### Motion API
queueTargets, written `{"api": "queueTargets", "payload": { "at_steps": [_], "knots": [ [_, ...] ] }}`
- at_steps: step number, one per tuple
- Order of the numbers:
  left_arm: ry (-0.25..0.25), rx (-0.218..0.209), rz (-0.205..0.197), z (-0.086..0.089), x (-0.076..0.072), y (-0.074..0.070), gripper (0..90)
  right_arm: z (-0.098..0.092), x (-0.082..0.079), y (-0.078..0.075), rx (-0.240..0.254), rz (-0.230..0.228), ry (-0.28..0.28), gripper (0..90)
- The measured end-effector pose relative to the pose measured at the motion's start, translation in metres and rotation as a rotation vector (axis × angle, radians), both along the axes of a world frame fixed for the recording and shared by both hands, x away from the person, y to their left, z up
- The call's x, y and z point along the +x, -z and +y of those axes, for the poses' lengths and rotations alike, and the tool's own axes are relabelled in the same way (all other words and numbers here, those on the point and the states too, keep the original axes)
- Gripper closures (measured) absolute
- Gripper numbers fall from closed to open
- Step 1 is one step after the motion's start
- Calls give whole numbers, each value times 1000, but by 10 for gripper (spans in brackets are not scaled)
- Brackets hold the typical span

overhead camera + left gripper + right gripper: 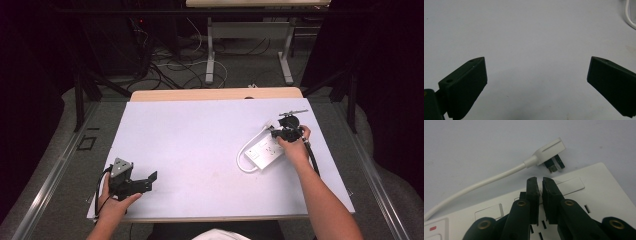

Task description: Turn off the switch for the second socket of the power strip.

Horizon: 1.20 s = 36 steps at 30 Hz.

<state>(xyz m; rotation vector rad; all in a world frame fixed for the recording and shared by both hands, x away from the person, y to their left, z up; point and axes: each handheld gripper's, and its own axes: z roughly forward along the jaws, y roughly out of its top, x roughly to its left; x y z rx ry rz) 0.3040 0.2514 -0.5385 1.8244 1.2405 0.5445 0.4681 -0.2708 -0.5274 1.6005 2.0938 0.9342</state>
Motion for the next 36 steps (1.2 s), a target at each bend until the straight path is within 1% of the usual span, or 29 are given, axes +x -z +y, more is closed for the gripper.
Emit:
{"api": "queueTargets", "payload": {
  "at_steps": [7,8,11,14,23,27,31,32,34,35,36],
  "knots": [
    [2,3,2,0,0,0,29,0,0,1,6,-6,-2,845],
    [2,2,1,0,0,0,29,0,0,1,11,-1,1,847],
    [1,1,1,0,0,0,29,-1,0,1,10,-8,0,859],
    [1,2,0,0,0,0,30,-2,0,1,19,-6,0,873],
    [2,3,1,0,0,0,31,-3,0,1,13,-12,-1,883],
    [2,4,1,0,0,0,31,-3,0,1,23,-9,0,884],
    [2,4,3,0,0,0,31,-5,-1,2,24,-19,-6,889],
    [2,4,3,0,0,0,31,-4,-1,2,32,-16,3,892],
    [2,5,4,0,0,0,31,-4,-1,3,24,-19,4,900],
    [2,5,4,0,0,0,31,-4,0,4,9,-15,-1,900],
    [2,5,3,0,0,0,31,-3,-1,4,10,-14,4,900]
  ]
}}
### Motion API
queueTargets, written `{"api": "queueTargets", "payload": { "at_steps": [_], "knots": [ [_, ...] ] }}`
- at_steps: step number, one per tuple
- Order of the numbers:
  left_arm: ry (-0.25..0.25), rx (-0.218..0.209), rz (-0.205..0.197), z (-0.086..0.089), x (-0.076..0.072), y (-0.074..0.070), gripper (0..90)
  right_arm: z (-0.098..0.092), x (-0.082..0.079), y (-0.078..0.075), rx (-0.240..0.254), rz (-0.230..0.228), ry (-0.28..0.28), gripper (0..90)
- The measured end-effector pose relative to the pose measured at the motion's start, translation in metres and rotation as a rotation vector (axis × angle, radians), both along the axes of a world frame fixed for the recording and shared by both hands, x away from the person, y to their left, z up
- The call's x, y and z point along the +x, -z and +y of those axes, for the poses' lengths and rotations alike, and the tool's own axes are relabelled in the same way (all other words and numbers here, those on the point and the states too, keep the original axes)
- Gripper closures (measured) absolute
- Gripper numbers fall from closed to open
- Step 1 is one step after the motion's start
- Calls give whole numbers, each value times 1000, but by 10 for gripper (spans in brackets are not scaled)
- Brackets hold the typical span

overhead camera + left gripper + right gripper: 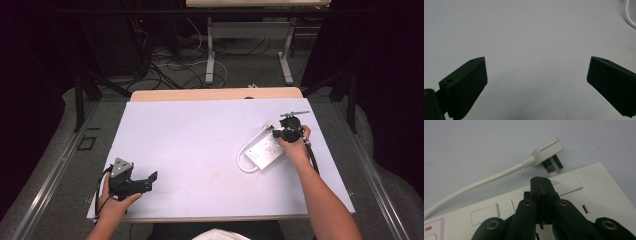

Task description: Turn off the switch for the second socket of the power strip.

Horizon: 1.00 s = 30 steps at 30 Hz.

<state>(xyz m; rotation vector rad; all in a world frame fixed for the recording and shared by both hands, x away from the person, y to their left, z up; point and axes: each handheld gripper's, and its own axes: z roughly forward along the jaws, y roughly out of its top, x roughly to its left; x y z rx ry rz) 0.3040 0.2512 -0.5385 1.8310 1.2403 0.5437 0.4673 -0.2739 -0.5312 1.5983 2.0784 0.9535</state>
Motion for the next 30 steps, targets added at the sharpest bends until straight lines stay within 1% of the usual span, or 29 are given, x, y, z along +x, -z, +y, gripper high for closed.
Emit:
{"api": "queueTargets", "payload": {
  "at_steps": [1,4,7,8,15,23,26,27,30],
  "knots": [
    [0,-1,0,0,0,0,31,-1,0,0,-8,-6,-9,900],
    [0,-1,-1,0,0,0,31,0,0,0,-7,-6,-8,900],
    [0,-1,0,0,0,0,31,0,0,0,1,2,1,900],
    [0,-1,0,0,0,0,31,-1,0,0,0,-1,-5,900],
    [-1,-3,-1,0,0,0,31,-1,0,0,6,-2,2,900],
    [-1,-2,1,0,0,0,32,-1,0,-1,14,10,4,899],
    [-1,-2,2,0,0,0,31,-1,0,-1,8,5,2,889],
    [-1,-2,2,0,0,0,31,-1,0,-1,12,14,7,884],
    [-1,-2,2,0,0,0,31,-1,0,-1,14,16,7,870]
  ]
}}
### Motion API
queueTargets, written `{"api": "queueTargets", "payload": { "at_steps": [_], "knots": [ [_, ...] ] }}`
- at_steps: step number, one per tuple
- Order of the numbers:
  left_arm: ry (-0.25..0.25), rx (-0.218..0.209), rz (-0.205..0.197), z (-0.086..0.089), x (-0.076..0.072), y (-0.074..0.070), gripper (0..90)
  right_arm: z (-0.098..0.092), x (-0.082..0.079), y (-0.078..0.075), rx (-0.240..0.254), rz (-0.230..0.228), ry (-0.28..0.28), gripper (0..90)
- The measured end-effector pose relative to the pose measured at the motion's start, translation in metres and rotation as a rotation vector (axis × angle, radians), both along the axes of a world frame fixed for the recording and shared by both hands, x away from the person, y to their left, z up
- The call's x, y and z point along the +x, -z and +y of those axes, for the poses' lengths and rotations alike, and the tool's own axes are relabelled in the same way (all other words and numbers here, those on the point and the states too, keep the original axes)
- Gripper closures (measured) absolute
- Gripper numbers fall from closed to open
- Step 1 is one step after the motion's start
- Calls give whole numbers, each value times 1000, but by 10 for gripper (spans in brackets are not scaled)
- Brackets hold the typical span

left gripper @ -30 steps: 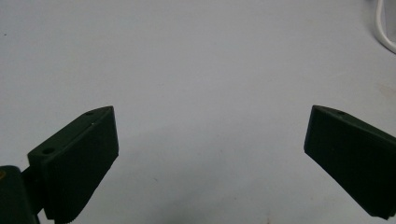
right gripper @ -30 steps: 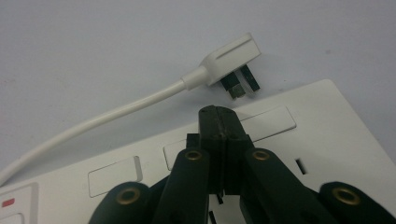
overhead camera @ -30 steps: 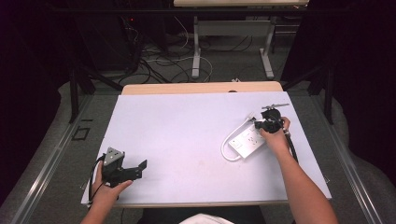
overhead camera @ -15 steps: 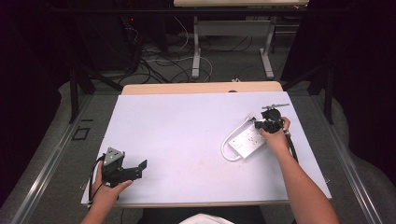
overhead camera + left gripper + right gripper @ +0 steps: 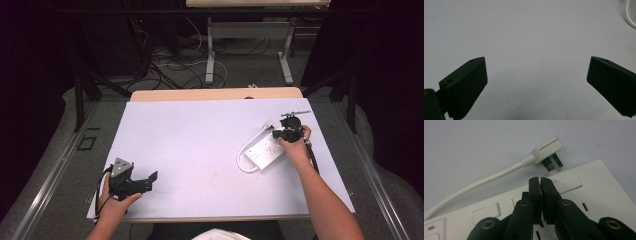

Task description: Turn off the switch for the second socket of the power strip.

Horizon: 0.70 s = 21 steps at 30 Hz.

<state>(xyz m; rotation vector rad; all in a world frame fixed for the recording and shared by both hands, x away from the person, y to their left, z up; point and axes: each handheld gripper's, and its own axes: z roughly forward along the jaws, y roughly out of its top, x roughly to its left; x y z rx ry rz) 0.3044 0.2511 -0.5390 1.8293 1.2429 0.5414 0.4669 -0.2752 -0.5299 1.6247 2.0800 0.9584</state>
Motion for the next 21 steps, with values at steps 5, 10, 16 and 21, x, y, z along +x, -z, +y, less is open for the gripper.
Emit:
{"api": "queueTargets", "payload": {
  "at_steps": [5,10,16,21],
  "knots": [
    [0,0,0,0,0,0,31,-1,-1,-1,2,2,-2,837],
    [1,2,0,0,0,0,31,-2,-2,-3,11,-7,-4,803],
    [0,1,0,0,0,0,32,-3,-3,-6,16,-7,-4,763],
    [0,2,0,0,0,0,31,-3,-5,-8,14,-12,-20,717]
  ]
}}
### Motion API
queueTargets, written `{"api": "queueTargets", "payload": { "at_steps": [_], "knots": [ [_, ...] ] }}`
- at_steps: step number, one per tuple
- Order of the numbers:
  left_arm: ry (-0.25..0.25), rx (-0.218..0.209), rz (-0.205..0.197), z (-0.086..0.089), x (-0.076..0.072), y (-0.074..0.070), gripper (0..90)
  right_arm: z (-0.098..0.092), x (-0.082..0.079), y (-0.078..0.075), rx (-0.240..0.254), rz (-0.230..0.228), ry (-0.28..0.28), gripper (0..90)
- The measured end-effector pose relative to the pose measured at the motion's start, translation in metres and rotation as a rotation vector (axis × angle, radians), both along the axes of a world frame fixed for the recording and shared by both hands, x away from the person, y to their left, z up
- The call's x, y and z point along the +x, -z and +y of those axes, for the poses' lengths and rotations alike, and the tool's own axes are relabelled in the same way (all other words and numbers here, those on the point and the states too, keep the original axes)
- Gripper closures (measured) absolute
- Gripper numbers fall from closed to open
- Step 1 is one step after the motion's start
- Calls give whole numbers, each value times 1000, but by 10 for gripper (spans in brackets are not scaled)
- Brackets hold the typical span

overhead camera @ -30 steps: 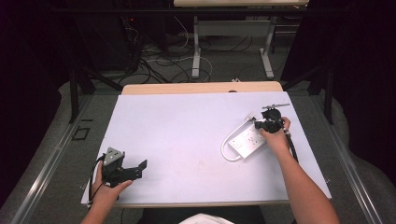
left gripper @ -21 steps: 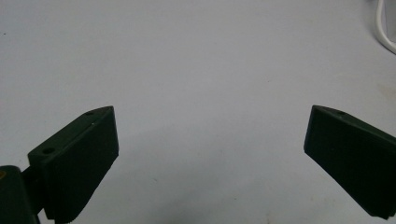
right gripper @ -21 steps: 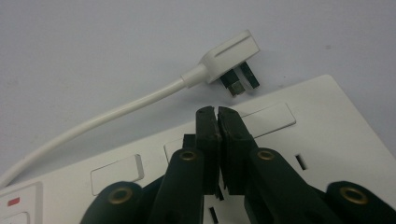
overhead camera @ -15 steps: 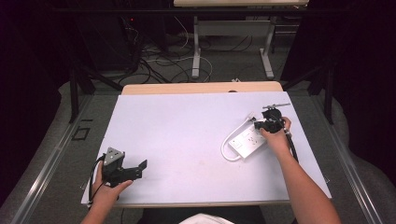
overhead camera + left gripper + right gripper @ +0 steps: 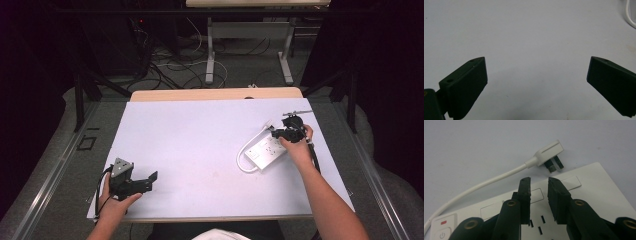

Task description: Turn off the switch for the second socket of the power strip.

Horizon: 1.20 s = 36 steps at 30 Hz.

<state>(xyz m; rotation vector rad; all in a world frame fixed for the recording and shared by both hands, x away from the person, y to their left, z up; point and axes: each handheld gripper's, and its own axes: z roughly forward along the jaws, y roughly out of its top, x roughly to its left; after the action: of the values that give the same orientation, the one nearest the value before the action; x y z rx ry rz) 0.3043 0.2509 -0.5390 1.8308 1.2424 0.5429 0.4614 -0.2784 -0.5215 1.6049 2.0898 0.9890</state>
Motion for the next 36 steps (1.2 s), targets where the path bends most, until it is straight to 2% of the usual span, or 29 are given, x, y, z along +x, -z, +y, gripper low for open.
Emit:
{"api": "queueTargets", "payload": {
  "at_steps": [10,18,36],
  "knots": [
    [0,1,0,0,0,0,32,0,-4,-5,17,-14,-8,619],
    [1,1,-1,0,0,0,31,0,-9,-10,4,-53,-21,556],
    [-1,-1,2,-1,1,1,32,9,-20,-20,-11,-108,-83,485]
  ]
}}
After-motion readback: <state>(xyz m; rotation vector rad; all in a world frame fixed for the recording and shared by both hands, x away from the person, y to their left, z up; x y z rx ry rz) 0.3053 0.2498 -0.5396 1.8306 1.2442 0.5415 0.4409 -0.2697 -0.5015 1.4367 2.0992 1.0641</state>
